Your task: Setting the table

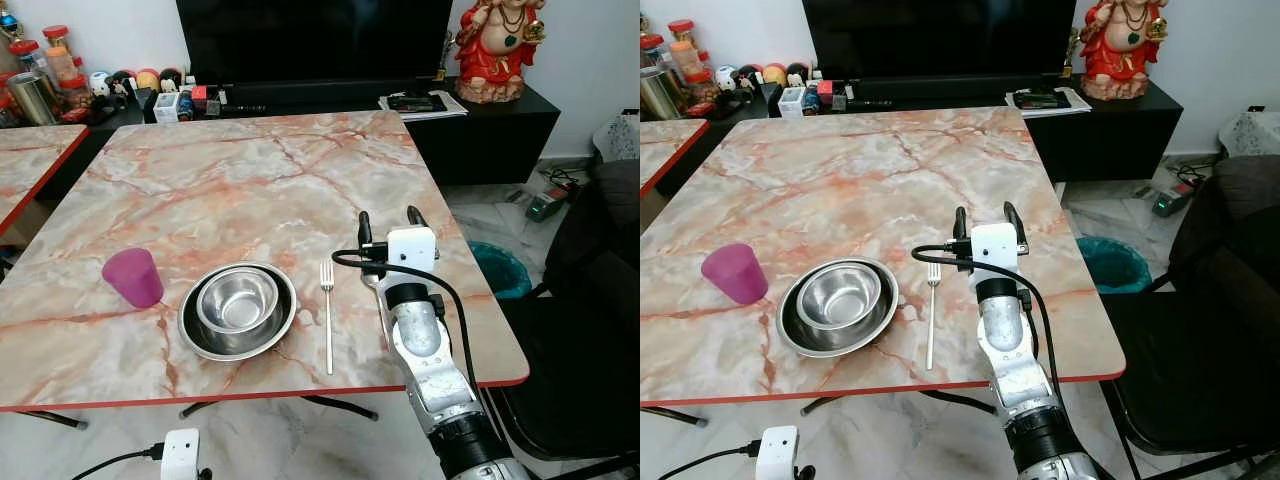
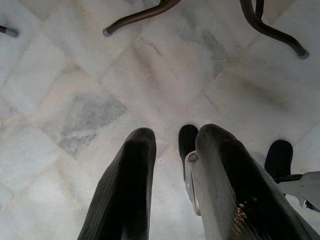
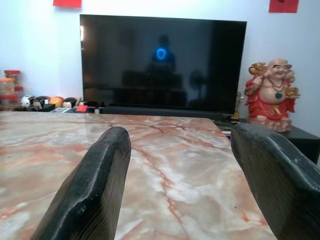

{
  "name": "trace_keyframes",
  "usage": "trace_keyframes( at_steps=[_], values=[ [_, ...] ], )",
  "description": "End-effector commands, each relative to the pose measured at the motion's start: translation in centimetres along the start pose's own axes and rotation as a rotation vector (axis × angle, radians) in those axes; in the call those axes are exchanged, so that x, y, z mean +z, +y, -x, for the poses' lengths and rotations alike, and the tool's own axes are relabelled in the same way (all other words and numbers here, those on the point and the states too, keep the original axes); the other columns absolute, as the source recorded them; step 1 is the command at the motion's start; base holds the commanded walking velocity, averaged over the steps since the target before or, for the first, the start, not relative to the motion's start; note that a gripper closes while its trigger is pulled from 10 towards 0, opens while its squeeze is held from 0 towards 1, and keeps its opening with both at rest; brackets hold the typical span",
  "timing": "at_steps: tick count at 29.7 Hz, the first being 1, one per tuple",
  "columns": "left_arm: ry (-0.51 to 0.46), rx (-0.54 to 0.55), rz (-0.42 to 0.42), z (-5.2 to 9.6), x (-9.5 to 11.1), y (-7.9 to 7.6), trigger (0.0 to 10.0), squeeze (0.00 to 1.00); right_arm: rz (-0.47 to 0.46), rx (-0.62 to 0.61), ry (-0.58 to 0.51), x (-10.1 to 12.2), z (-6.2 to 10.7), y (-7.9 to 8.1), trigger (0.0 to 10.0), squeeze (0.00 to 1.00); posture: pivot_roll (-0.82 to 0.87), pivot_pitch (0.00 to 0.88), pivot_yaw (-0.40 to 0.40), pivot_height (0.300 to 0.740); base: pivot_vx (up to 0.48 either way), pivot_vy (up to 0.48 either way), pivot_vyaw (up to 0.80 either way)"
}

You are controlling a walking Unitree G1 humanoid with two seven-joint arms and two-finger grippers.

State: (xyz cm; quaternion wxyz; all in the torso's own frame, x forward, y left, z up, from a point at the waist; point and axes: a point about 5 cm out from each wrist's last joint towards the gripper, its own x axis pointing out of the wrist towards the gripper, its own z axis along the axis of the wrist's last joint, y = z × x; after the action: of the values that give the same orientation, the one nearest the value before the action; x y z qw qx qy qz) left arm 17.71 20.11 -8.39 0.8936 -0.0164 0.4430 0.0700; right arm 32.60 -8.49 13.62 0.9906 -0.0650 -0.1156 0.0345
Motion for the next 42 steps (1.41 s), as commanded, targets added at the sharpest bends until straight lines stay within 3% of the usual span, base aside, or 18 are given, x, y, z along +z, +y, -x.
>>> trace_keyframes(
  at_steps=[1,12,15,29,42],
  values=[
    [-0.006,0.01,0.021,0.0,0.2,0.1,10.0,0.0,-0.012,0.017,-0.022,0.6,-0.5,0.2,10.0,0.0,-0.03,0.0,0.017,0.74,0.0,0.274,0.0],
    [0.0,0.021,0.022,-0.1,0.3,0.4,10.0,0.0,-0.015,0.027,-0.031,0.7,-1.0,0.5,10.0,0.0,-0.03,0.0,0.035,0.74,0.0,0.387,0.0],
    [-0.004,0.018,0.004,-0.1,0.6,0.6,10.0,0.0,-0.021,0.01,-0.041,1.0,-1.2,0.4,10.0,0.0,-0.03,0.0,0.048,0.74,0.0,-0.146,0.0],
    [0.004,0.011,-0.03,0.0,0.3,1.2,10.0,0.0,-0.019,0.001,-0.035,0.5,-0.5,1.0,10.0,0.0,-0.03,0.0,0.084,0.74,0.0,0.229,0.0],
    [0.006,0.016,-0.035,0.1,0.2,1.4,10.0,0.0,-0.024,0.024,-0.032,0.4,-0.6,1.5,10.0,0.0,-0.01,0.0,0.068,0.74,0.0,0.408,0.0]
  ],
)
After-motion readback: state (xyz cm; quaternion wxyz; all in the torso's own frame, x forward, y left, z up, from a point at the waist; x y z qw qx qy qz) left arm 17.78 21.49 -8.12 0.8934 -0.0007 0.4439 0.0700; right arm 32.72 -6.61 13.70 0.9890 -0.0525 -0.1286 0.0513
